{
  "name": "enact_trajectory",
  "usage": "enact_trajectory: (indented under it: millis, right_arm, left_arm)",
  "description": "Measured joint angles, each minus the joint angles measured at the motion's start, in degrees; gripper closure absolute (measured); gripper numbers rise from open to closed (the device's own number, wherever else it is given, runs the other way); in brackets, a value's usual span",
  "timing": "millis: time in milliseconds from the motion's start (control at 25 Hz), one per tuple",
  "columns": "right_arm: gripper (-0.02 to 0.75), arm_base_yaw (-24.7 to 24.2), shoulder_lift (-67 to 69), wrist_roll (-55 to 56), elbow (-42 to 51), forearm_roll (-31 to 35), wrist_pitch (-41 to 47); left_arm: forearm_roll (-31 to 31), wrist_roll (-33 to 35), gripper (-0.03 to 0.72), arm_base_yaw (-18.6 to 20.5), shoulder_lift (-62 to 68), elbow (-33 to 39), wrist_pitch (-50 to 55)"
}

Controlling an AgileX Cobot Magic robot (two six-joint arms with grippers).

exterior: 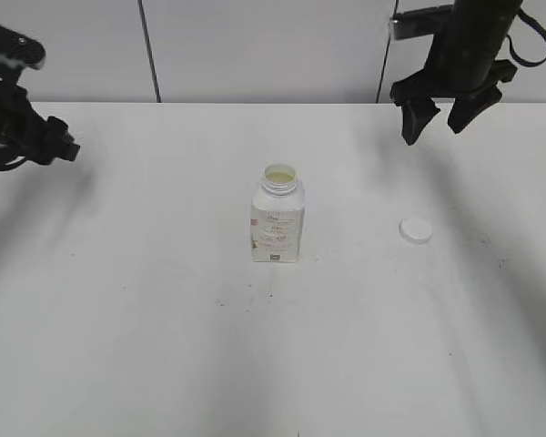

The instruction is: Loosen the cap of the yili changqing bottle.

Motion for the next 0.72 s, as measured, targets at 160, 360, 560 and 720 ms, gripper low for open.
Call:
enact_trajectory:
  millis: [160, 360, 560, 720]
  right_arm:
    - [0.155, 0.0, -0.06, 1.26, -2.03, -0.04, -0.03]
    - [0.155, -0.05, -1.28, 1.58, -2.03, -0.47, -0.03]
    - [0.155, -0.06, -4.45, 1.67, -2.03, -0.95, -0.03]
    - [0.155, -0.06, -7.91, 2.3, -2.03, -1.01, -0.03]
  left_arm:
    - [-10.25, 0.72, 0.241, 0.0, -1.97, 0.0, 8.92]
    - [-24.63, 15.32, 0.246, 0.0, -4.46, -0.07, 19.98]
    - [-45.04, 35.74, 0.246, 0.0, -5.59, -6.66, 36.03]
    - [-51.71, 40.07, 0.246, 0.0, -5.69, -13.84, 48.01]
